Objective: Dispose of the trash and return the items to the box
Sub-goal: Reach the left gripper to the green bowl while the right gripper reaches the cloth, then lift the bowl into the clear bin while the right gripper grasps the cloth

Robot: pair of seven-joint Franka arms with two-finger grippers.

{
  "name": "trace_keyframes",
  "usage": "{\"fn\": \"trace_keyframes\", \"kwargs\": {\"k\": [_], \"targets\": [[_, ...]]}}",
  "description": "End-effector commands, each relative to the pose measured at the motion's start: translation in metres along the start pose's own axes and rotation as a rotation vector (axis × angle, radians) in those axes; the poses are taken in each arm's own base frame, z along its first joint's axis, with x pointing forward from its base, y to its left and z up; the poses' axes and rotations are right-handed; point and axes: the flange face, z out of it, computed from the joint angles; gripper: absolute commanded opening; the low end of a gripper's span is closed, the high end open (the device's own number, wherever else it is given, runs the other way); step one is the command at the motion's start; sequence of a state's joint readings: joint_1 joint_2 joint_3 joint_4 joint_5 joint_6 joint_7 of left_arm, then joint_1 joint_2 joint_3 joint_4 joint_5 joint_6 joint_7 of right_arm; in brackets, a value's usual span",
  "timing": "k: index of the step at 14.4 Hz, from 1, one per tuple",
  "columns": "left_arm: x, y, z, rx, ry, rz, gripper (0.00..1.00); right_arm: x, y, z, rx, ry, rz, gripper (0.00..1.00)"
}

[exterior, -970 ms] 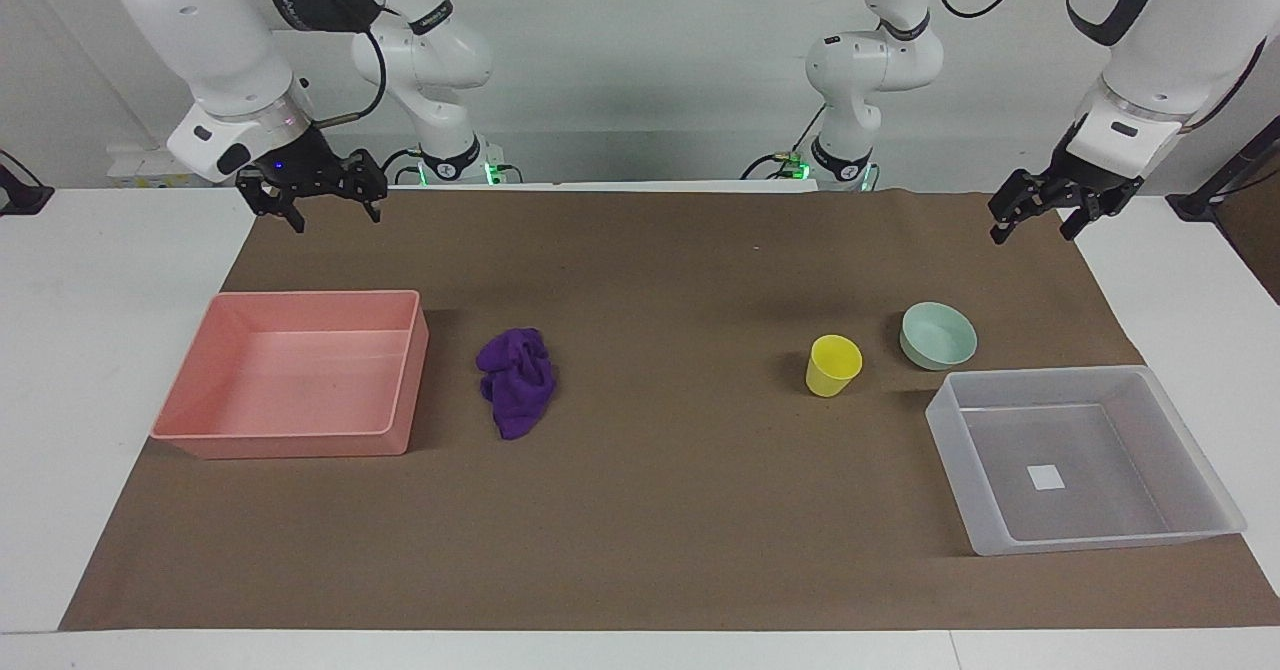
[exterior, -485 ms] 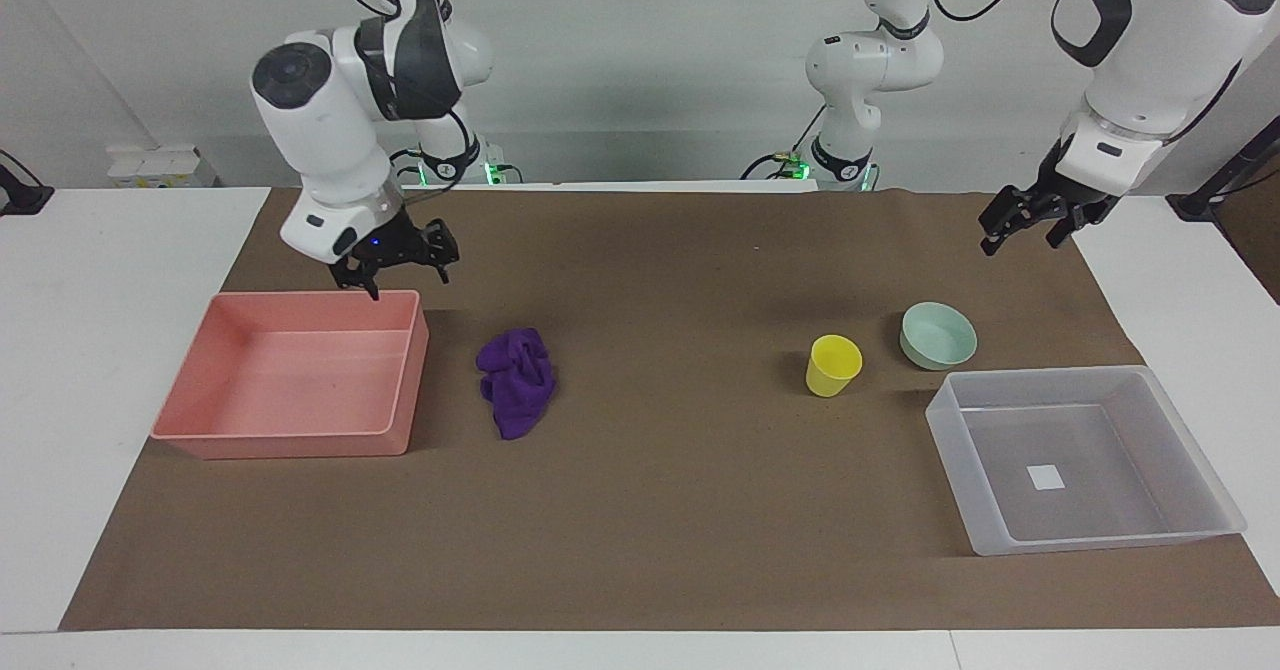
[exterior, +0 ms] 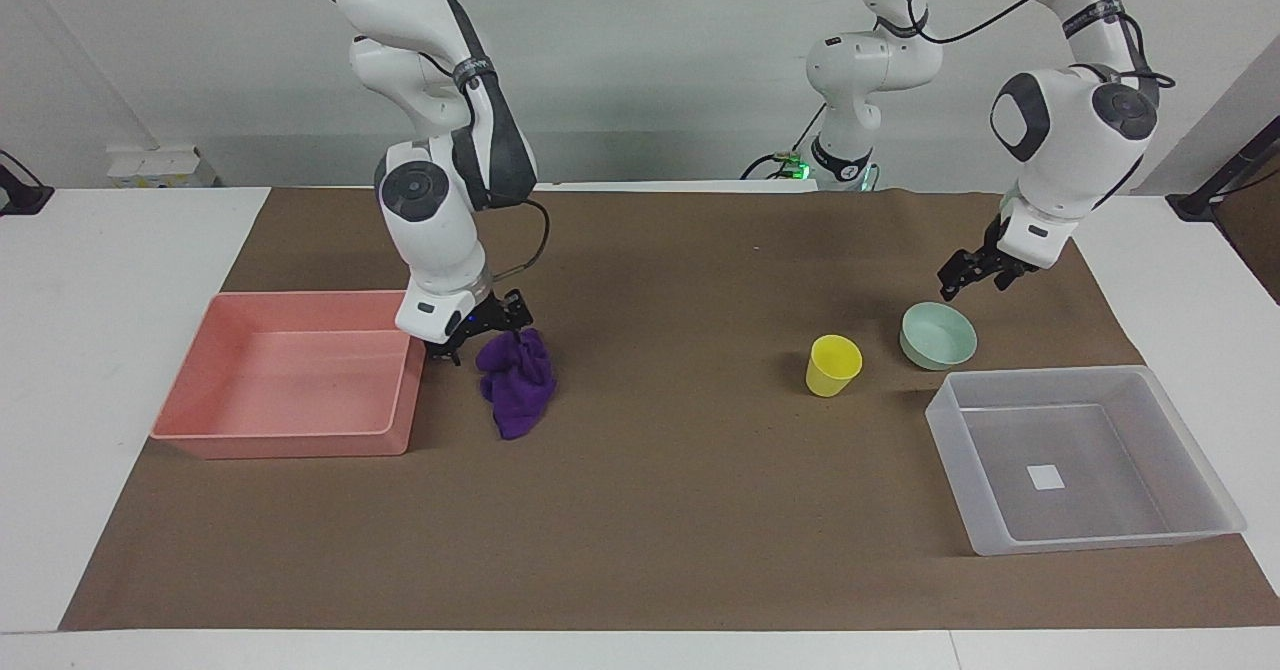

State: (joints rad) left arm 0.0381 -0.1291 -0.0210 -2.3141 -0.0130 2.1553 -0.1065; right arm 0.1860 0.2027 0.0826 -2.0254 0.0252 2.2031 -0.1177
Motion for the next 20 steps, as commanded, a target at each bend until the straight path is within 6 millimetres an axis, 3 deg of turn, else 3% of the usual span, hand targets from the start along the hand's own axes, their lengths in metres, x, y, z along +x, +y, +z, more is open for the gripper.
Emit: {"fn": "trace_keyframes", "kwargs": {"k": [1, 2, 3, 6, 7, 8, 10, 11, 13, 15, 17, 20], "targets": [[-0.006, -0.010, 0.056, 0.002, 0.021, -0.020, 1.00, 0.005, -0.004, 0.027, 0.006, 0.002, 0.030, 0.98], [-0.002, -0.010, 0.070, 0.000, 0.030, -0.035, 0.79, 0.007, -0.002, 0.039, 0.007, 0.009, 0.035, 0.96], [-0.002, -0.008, 0.079, 0.000, 0.022, -0.043, 0.01, 0.009, -0.002, 0.046, 0.006, 0.018, 0.035, 0.92], [0.004, -0.008, 0.090, -0.001, 0.030, -0.048, 0.00, 0.007, -0.002, 0.049, 0.007, 0.013, 0.034, 0.54], [0.005, -0.010, 0.091, -0.002, 0.033, -0.048, 0.00, 0.006, -0.001, 0.050, 0.008, 0.009, 0.039, 0.37], [0.006, -0.010, 0.090, -0.002, 0.031, -0.050, 0.00, 0.006, -0.002, 0.050, 0.008, 0.004, 0.046, 0.22], [0.015, -0.009, 0.071, 0.000, 0.019, -0.049, 0.00, 0.006, -0.001, 0.049, 0.009, 0.001, 0.082, 0.05], [0.021, -0.008, 0.050, 0.002, -0.002, -0.044, 0.00, 0.007, -0.001, 0.048, 0.009, 0.003, 0.094, 0.00], [0.043, 0.004, -0.027, 0.006, -0.030, -0.029, 0.00, 0.010, 0.001, 0.042, 0.007, 0.012, 0.099, 0.00], [0.072, 0.011, -0.091, -0.001, -0.011, -0.021, 0.00, 0.012, 0.005, 0.017, 0.005, 0.019, 0.105, 0.00], [0.101, 0.011, -0.108, -0.023, 0.041, -0.037, 0.00, 0.013, 0.007, -0.015, 0.003, 0.016, 0.110, 0.00], [0.145, 0.002, -0.073, -0.046, 0.165, -0.065, 0.00, 0.009, 0.010, -0.075, -0.006, 0.010, 0.111, 0.00]]}}
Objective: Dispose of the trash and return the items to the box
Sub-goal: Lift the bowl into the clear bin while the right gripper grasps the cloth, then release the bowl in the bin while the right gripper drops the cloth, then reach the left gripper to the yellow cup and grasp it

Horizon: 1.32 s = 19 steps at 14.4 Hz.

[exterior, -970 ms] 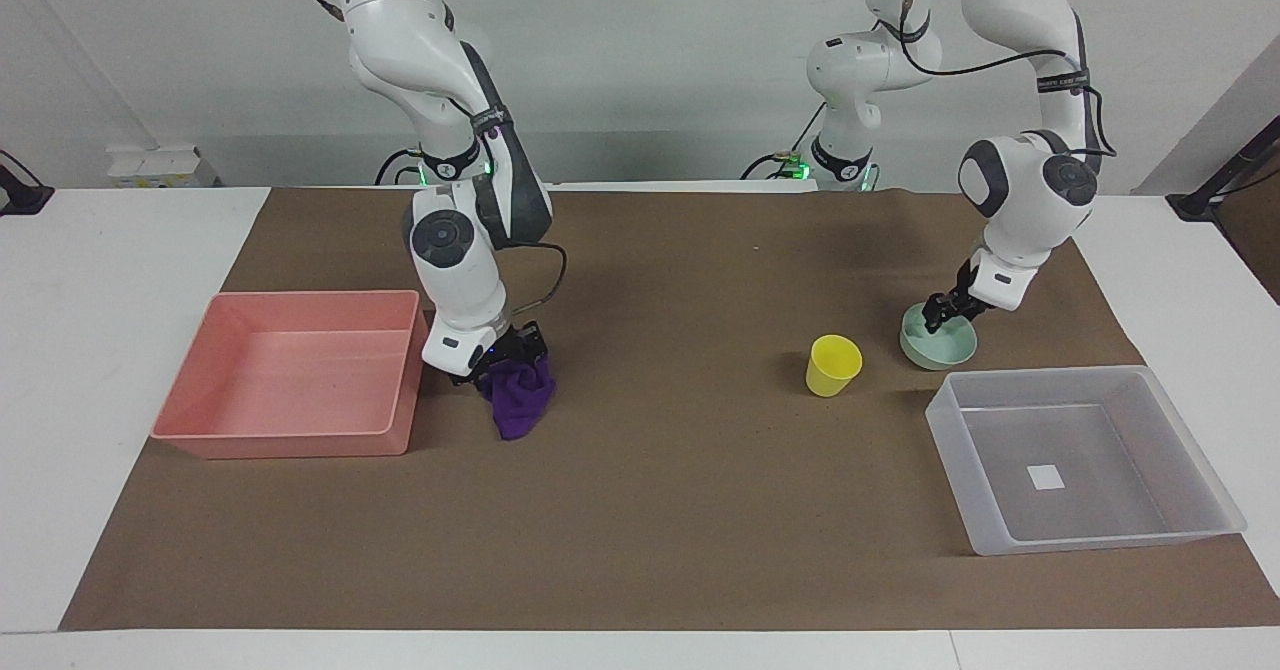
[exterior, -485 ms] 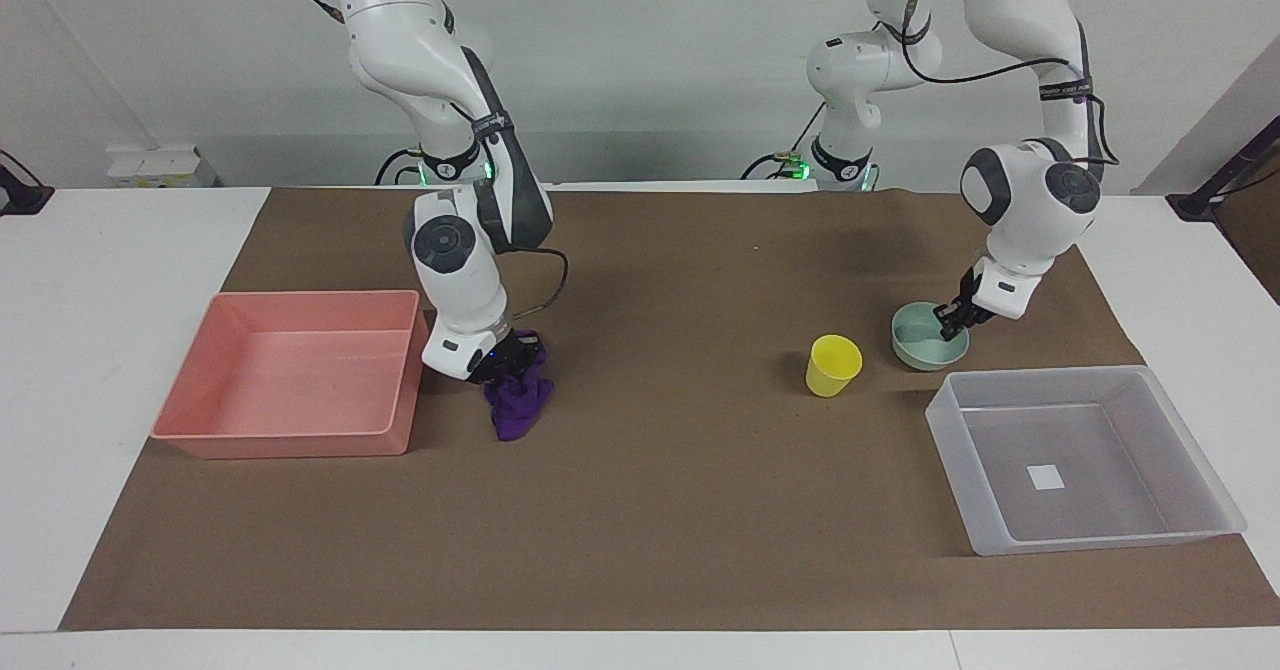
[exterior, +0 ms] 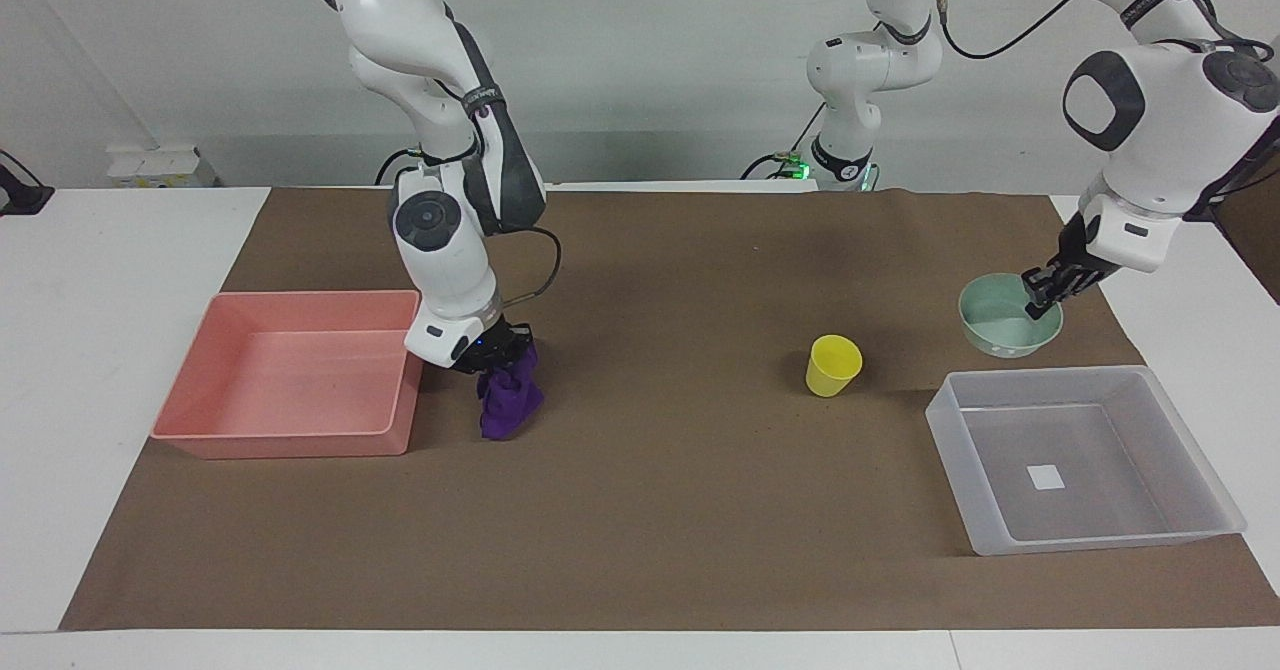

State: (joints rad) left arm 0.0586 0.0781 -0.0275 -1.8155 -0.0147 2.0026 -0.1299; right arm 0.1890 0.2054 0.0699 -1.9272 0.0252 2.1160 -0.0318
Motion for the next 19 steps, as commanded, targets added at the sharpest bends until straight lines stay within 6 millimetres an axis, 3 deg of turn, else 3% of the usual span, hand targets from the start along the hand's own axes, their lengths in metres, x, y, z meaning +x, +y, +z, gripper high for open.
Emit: {"fn": "trace_keyframes", "kwargs": {"k": [1, 2, 4, 6, 7, 8, 9, 10, 11, 12, 15, 16, 18, 19], "targets": [[0.051, -0.004, 0.057, -0.020, 0.048, -0.034, 0.00, -0.006, 0.011, -0.060, -0.011, -0.001, 0.025, 0.00], [0.068, -0.023, 0.068, -0.018, 0.068, -0.063, 0.00, -0.011, 0.026, -0.081, -0.013, -0.002, 0.047, 0.00], [0.090, -0.032, 0.102, -0.021, 0.099, -0.080, 0.00, -0.024, 0.049, -0.112, -0.017, 0.014, 0.082, 0.00], [0.092, -0.030, 0.128, -0.018, 0.119, -0.074, 0.00, -0.040, 0.079, -0.129, -0.020, 0.007, 0.106, 0.00], [0.082, -0.029, 0.150, -0.016, 0.103, -0.072, 0.00, -0.047, 0.097, -0.133, -0.023, 0.002, 0.105, 0.00], [0.078, -0.028, 0.160, -0.015, 0.103, -0.071, 0.00, -0.055, 0.119, -0.135, -0.025, 0.002, 0.111, 0.00], [0.077, -0.028, 0.162, -0.015, 0.101, -0.069, 0.08, -0.064, 0.141, -0.130, -0.022, -0.011, 0.120, 0.00], [0.079, -0.030, 0.158, -0.013, 0.092, -0.071, 0.46, -0.075, 0.154, -0.125, -0.022, -0.015, 0.128, 0.00], [0.083, -0.024, 0.147, -0.017, 0.090, -0.071, 0.90, -0.083, 0.165, -0.116, -0.021, -0.024, 0.137, 0.00], [0.085, -0.014, 0.126, -0.023, 0.086, -0.065, 0.97, -0.090, 0.176, -0.106, -0.017, -0.034, 0.148, 0.00], [0.067, 0.008, 0.035, -0.023, 0.071, -0.027, 1.00, -0.100, 0.195, -0.060, -0.013, -0.036, 0.155, 0.01], [0.055, 0.031, 0.013, -0.024, 0.066, 0.011, 1.00, -0.100, 0.196, -0.042, -0.011, -0.039, 0.155, 0.02], [0.039, 0.060, -0.008, -0.033, 0.071, 0.053, 1.00, -0.096, 0.199, -0.017, -0.014, -0.027, 0.154, 0.07], [0.024, 0.077, -0.016, -0.032, 0.042, 0.061, 1.00, -0.095, 0.199, -0.012, -0.012, -0.029, 0.154, 0.16]]}}
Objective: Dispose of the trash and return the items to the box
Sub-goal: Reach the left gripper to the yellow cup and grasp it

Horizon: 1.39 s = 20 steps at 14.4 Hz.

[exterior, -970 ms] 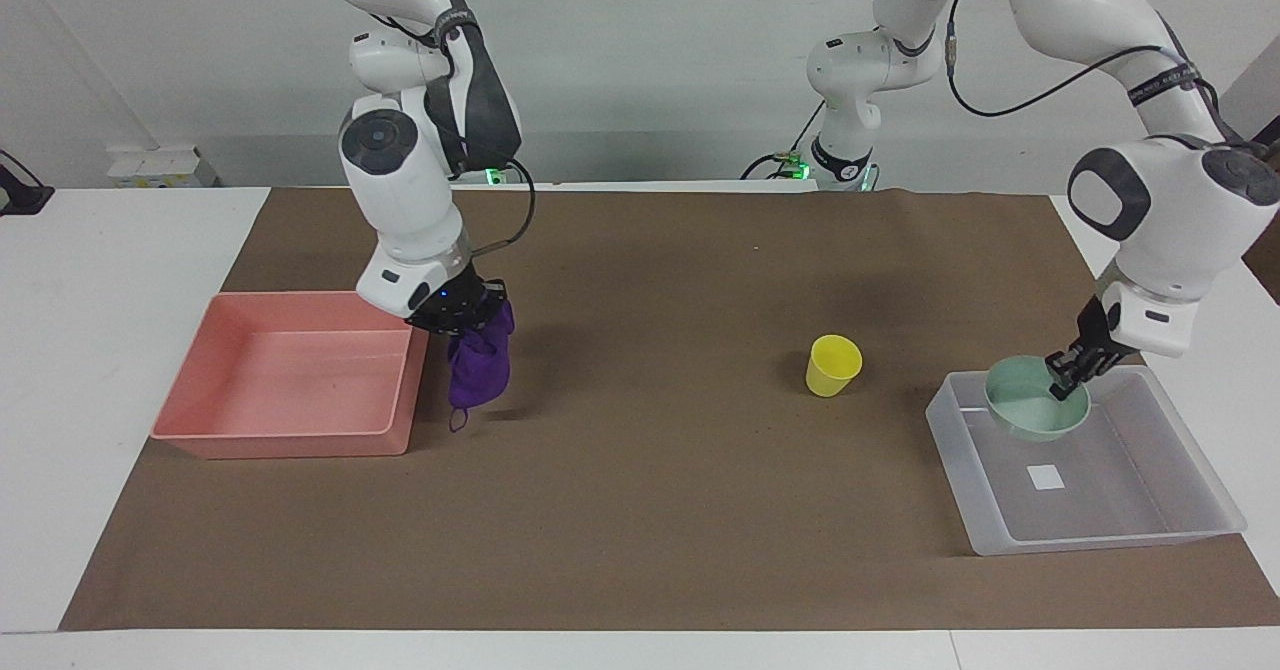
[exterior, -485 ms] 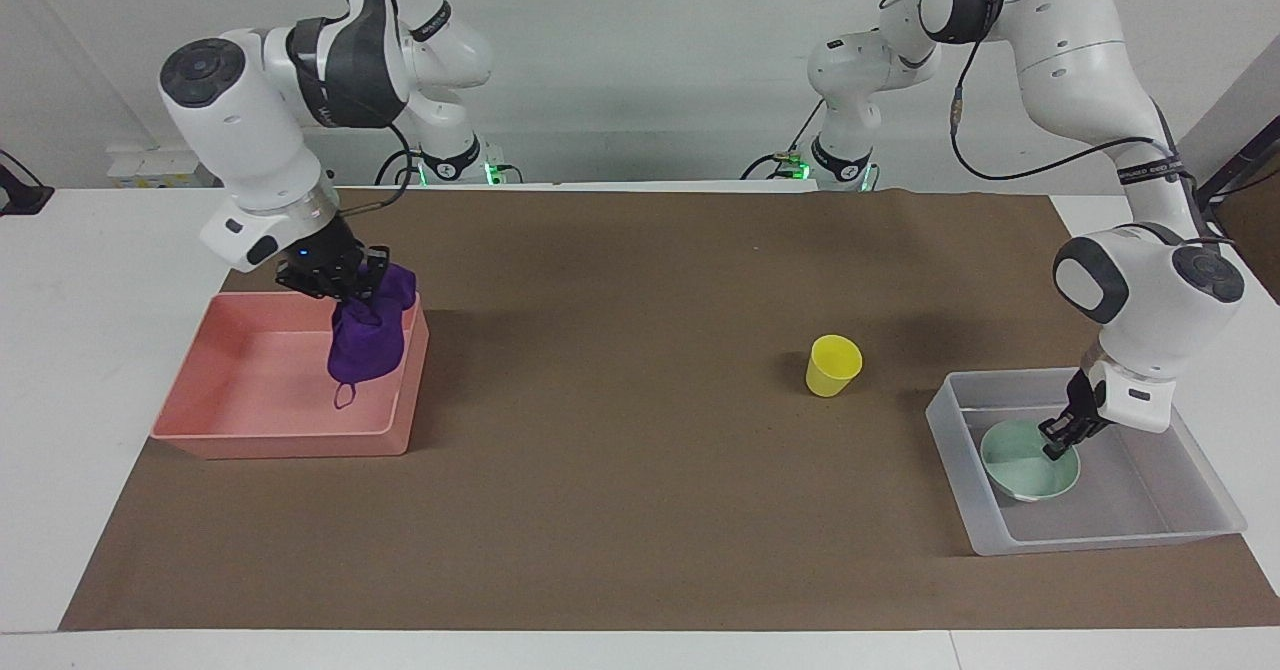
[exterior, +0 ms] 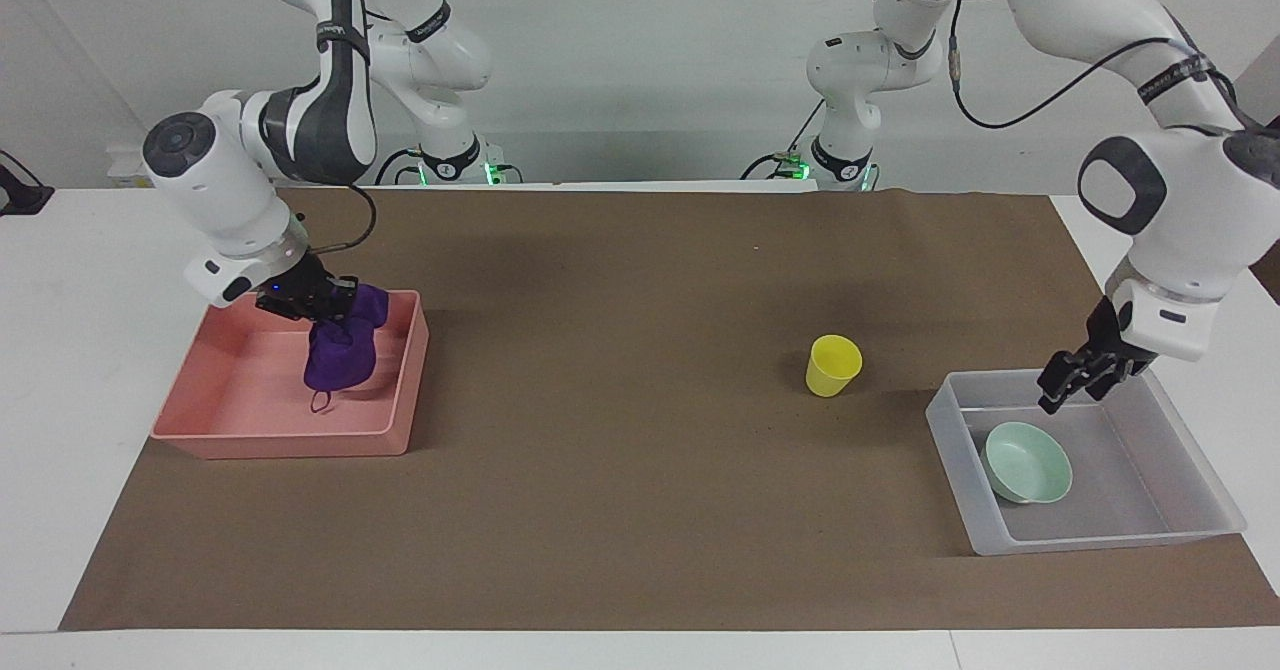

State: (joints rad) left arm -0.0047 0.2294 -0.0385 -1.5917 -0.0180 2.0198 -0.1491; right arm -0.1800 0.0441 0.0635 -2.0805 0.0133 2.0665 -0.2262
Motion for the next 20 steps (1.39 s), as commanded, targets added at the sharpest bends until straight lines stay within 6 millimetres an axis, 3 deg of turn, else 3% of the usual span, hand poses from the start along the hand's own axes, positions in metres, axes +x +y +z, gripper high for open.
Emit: {"fn": "trace_keyframes", "kwargs": {"k": [1, 2, 3, 4, 6, 10, 11, 12, 13, 15, 18, 20], "targets": [[-0.045, 0.059, 0.005, 0.003, -0.087, 0.001, 1.00, -0.001, 0.001, 0.014, -0.011, 0.000, -0.022, 0.24], [-0.070, 0.080, 0.013, 0.009, -0.112, -0.023, 1.00, 0.000, -0.002, 0.014, -0.015, -0.001, -0.031, 0.37], [-0.091, 0.088, 0.026, 0.010, -0.116, -0.021, 1.00, 0.000, -0.002, 0.014, -0.017, -0.001, -0.028, 0.63], [-0.111, 0.090, 0.040, 0.003, -0.099, -0.007, 1.00, 0.002, -0.003, 0.012, -0.018, -0.001, -0.029, 0.82], [-0.147, 0.092, 0.079, -0.002, -0.085, 0.003, 1.00, 0.005, -0.006, 0.005, -0.017, 0.002, -0.033, 0.97], [-0.174, 0.106, 0.113, 0.006, -0.123, 0.052, 0.99, 0.016, -0.038, -0.034, -0.007, -0.034, -0.057, 0.99], [-0.178, 0.106, 0.123, 0.003, -0.114, 0.044, 0.84, 0.019, -0.053, -0.048, -0.008, -0.045, -0.060, 0.99], [-0.184, 0.110, 0.130, -0.003, -0.103, 0.053, 0.55, 0.020, -0.066, -0.059, -0.009, -0.050, -0.066, 0.99], [-0.189, 0.109, 0.135, -0.003, -0.103, 0.057, 0.14, 0.020, -0.071, -0.068, -0.010, -0.056, -0.055, 0.99], [-0.188, 0.109, 0.135, -0.003, -0.103, 0.054, 0.04, 0.017, -0.085, -0.089, -0.013, -0.072, -0.064, 0.99], [-0.184, 0.110, 0.131, -0.011, -0.095, 0.048, 0.01, 0.005, -0.097, -0.121, -0.007, -0.104, -0.080, 0.99], [-0.162, 0.120, 0.120, -0.020, -0.088, 0.012, 0.00, 0.000, -0.102, -0.142, -0.004, -0.117, -0.087, 0.99]]}}
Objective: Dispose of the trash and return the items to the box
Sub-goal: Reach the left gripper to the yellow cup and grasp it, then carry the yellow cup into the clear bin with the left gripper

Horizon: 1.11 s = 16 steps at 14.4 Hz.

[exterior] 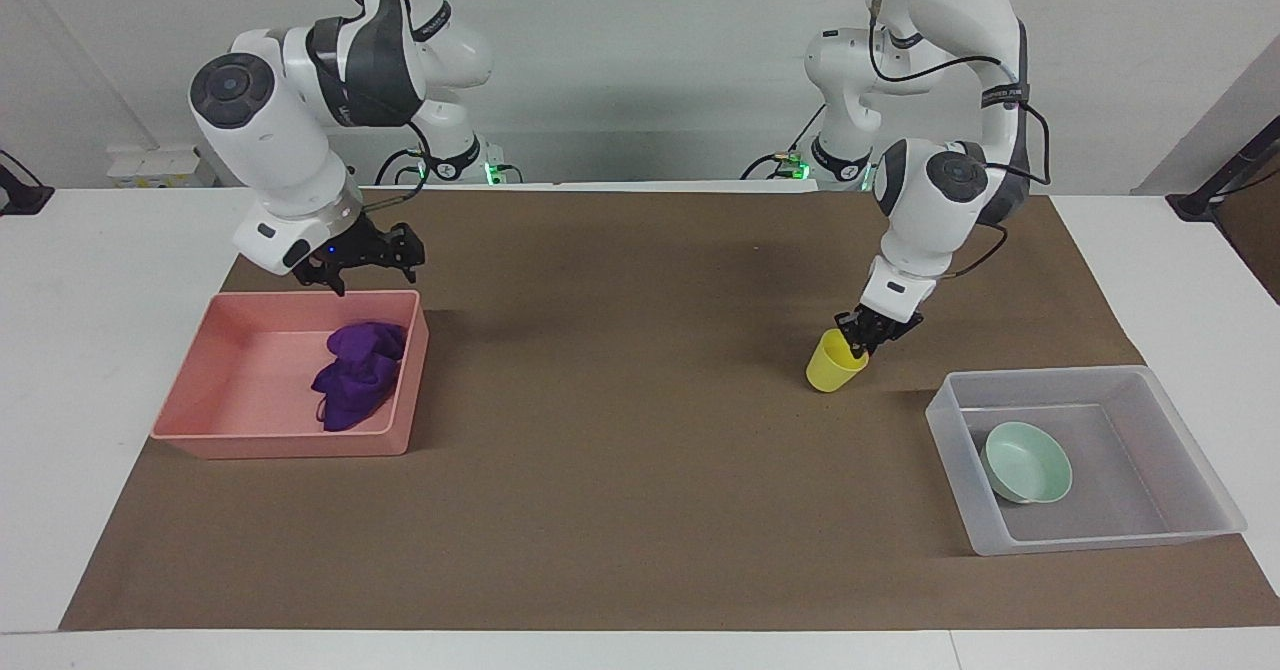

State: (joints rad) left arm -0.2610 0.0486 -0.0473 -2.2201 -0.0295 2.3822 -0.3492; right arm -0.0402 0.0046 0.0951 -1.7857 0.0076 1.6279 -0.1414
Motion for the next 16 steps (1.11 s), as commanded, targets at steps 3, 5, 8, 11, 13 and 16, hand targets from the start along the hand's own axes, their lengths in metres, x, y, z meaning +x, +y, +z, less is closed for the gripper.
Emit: {"fn": "trace_keyframes", "kwargs": {"k": [3, 5, 8, 11, 13, 16], "targets": [[0.065, 0.014, -0.058, -0.030, 0.025, -0.121, 0.00, -0.014, -0.008, -0.047, 0.006, -0.023, 0.000, 0.99], [0.119, -0.010, -0.106, -0.027, 0.000, -0.187, 0.00, -0.024, -0.008, -0.062, 0.003, -0.020, 0.005, 0.99], [0.168, -0.096, -0.127, -0.005, 0.014, -0.310, 0.00, -0.042, -0.003, -0.075, 0.000, -0.014, 0.021, 0.99], [0.173, -0.167, -0.096, 0.007, 0.062, -0.406, 0.00, -0.050, 0.006, -0.077, 0.002, -0.009, 0.037, 0.99], [0.172, -0.188, -0.060, 0.019, 0.024, -0.432, 0.00, -0.052, 0.011, -0.076, 0.006, -0.026, 0.043, 0.99], [0.160, -0.193, -0.031, 0.020, 0.031, -0.396, 0.00, -0.053, 0.013, -0.076, 0.005, -0.026, 0.050, 0.99]]}}
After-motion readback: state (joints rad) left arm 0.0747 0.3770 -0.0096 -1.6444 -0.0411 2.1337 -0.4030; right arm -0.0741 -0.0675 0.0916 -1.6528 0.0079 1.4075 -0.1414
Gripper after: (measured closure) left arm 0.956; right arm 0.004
